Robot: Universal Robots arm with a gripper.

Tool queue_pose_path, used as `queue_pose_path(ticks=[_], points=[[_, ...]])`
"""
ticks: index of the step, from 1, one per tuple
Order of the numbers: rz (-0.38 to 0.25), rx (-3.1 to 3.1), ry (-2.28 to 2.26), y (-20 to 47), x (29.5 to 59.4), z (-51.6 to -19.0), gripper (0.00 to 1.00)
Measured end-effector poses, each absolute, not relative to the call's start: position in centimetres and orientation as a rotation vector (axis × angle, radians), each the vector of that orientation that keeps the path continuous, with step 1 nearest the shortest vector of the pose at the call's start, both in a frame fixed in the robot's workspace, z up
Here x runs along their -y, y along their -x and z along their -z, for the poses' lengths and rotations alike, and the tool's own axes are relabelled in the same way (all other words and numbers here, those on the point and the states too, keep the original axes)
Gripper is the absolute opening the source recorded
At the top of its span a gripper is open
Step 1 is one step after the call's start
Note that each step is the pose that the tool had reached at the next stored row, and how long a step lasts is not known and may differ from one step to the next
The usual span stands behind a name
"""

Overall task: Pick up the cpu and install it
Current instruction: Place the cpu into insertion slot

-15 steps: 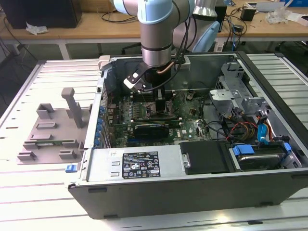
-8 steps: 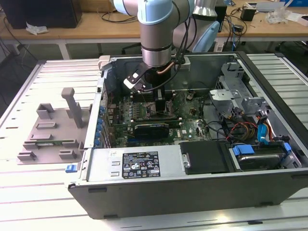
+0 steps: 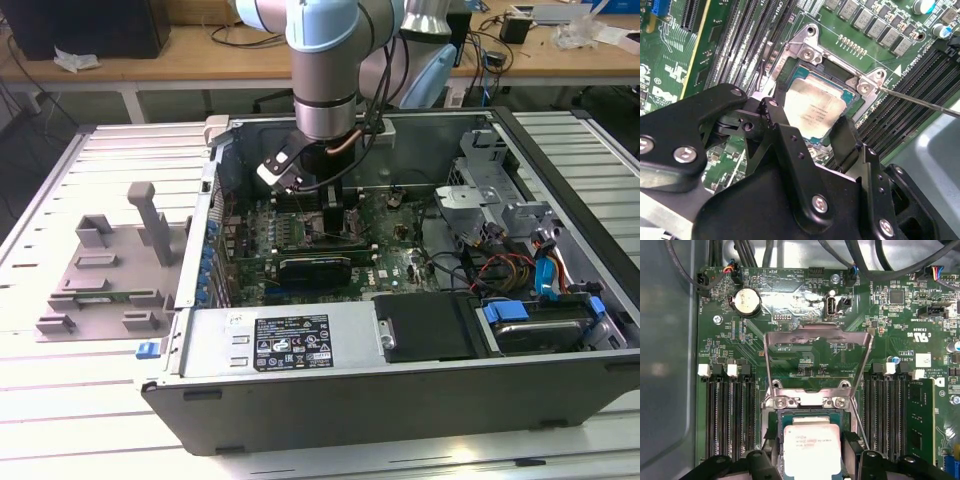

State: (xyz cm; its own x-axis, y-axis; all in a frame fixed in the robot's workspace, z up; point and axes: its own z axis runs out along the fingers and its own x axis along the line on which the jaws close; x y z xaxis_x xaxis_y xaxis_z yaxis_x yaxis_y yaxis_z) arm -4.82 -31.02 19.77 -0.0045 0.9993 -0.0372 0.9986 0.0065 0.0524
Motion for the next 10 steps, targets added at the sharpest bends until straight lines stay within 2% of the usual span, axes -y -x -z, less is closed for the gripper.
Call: queue_pose_path(ticks=[7,8,10], points=[[-0.017,-2.183,-2.171,4.81,31.02,-20.01,0.62],[-0.017,-2.183,-2.171,4.82,31.02,-20.04,0.53],[-0.017,-2.183,-2.171,4.81,31.02,-20.08,0.53]])
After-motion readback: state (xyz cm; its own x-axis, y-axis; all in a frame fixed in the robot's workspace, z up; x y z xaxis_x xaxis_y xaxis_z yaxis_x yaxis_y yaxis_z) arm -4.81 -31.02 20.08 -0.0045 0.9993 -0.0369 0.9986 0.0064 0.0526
